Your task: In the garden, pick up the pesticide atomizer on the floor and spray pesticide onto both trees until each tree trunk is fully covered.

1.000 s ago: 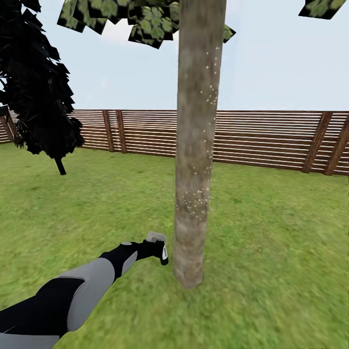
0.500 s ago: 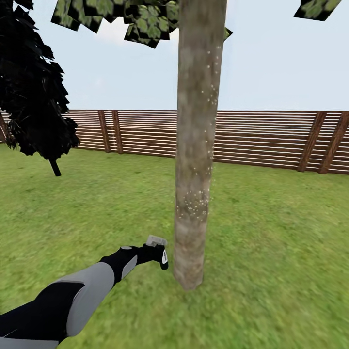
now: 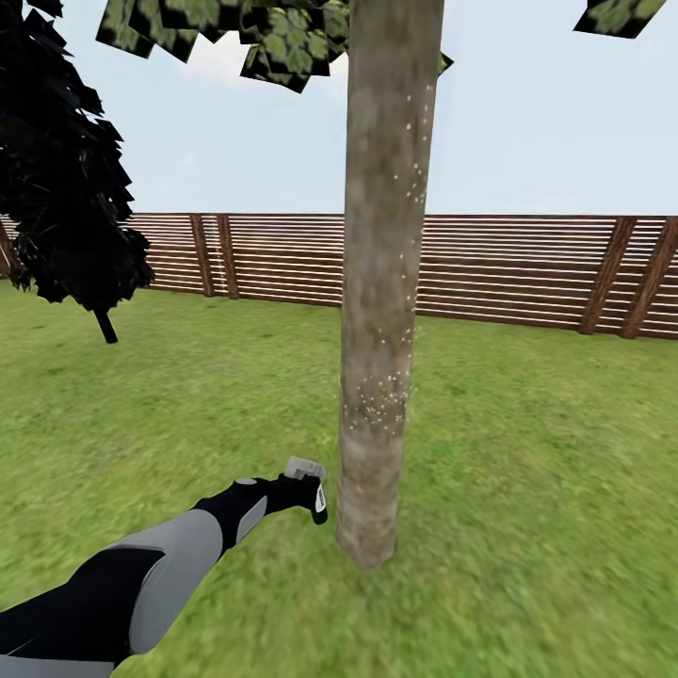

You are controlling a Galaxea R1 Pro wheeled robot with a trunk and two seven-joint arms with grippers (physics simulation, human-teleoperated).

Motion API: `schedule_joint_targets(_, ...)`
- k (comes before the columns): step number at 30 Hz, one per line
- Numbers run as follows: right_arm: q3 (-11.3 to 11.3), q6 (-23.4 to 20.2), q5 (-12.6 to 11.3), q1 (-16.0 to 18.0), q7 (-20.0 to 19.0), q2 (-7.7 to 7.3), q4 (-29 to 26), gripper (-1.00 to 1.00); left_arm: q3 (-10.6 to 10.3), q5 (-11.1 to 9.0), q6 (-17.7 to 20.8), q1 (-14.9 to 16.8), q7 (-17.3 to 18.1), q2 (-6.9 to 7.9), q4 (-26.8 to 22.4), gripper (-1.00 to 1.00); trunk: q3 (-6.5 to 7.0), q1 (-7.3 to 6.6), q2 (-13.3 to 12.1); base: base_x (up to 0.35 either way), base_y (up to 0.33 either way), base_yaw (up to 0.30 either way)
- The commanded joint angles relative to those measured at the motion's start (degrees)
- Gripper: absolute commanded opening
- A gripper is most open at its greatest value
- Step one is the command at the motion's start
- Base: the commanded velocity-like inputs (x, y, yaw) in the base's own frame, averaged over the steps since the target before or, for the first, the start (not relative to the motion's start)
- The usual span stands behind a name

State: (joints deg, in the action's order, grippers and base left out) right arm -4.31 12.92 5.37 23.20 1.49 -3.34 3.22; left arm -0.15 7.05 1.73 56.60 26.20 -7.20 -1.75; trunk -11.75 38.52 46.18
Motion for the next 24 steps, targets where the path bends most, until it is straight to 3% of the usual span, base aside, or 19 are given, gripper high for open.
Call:
schedule_joint_targets(1,0.0,0.0,0.0,0.0,0.0,-0.03,0.0,1.0,0.1,0.1,-0.1,0.0,-0.2,0.0,0.0,-1.0,0.0,0.0,0.0,0.039,0.0,0.0)
schedule_joint_targets(6,-0.1,0.0,0.2,0.0,0.2,-0.25,-0.9,1.0,-0.1,-0.4,0.7,0.0,-0.1,0.11,-1.7,-1.0,0.0,0.0,0.0,0.009,0.0,0.0)
schedule_joint_targets(10,-0.1,0.0,0.2,0.0,0.2,-0.32,-1.0,1.0,0.0,-0.5,5.4,0.0,0.0,0.13,-4.4,-1.0,0.0,0.0,0.0,0.0,0.0,0.0)
schedule_joint_targets(15,-0.1,0.0,0.2,0.0,0.2,-0.35,-0.9,1.0,-0.5,-0.4,6.5,0.0,0.3,0.07,-5.6,-1.0,0.0,0.0,0.0,0.0,0.0,0.0)
schedule_joint_targets(17,-0.1,0.0,0.2,0.0,0.2,-0.35,-0.9,1.0,-0.6,-0.2,13.5,0.0,0.4,-0.35,-8.6,-1.0,0.0,0.0,0.0,0.0,0.0,0.0)
schedule_joint_targets(18,-0.1,0.0,0.2,0.0,0.2,-0.35,-0.9,1.0,-0.4,-0.2,18.6,0.0,0.4,-0.35,-13.2,-1.0,0.0,0.0,0.0,0.0,0.0,0.0)
schedule_joint_targets(21,-0.1,0.0,0.2,0.0,0.2,-0.35,-0.9,1.0,-0.4,-0.1,28.1,0.0,0.4,-0.36,-21.1,-1.0,0.0,0.0,0.0,0.0,0.0,0.0)
schedule_joint_targets(24,-0.1,0.0,0.2,0.0,0.2,-0.35,-0.9,1.0,-0.5,0.0,31.8,0.0,0.5,-0.36,-26.1,-1.0,0.0,0.0,0.0,0.0,0.0,0.0)
